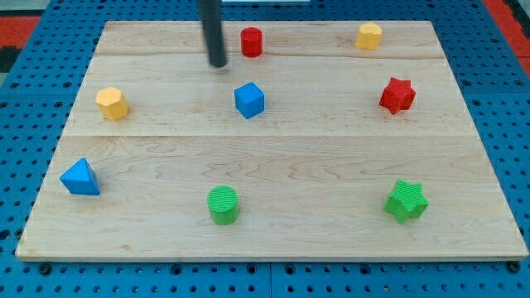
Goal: Move the yellow heart diagonally to the top left of green star
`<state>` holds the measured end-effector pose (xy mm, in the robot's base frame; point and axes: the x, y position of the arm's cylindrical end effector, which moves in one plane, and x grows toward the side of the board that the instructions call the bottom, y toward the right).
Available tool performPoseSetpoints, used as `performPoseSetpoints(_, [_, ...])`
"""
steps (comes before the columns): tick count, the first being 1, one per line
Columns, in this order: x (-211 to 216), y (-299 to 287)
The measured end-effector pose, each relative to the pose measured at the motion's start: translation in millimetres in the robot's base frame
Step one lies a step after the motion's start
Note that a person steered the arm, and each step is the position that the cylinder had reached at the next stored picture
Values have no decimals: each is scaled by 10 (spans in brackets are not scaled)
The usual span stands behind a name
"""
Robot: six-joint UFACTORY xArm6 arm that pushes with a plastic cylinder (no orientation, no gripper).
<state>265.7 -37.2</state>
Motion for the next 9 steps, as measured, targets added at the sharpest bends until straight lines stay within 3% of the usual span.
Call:
performPoseSetpoints(1, [-344, 608])
performPoseSetpoints(2, [-614, 799])
performPoseSetpoints(3, [-722, 1495])
performPoseSetpoints(4, [-743, 1479])
performPoseSetpoints(8, [-501, 2606])
performPoseSetpoints(9, [40, 1806])
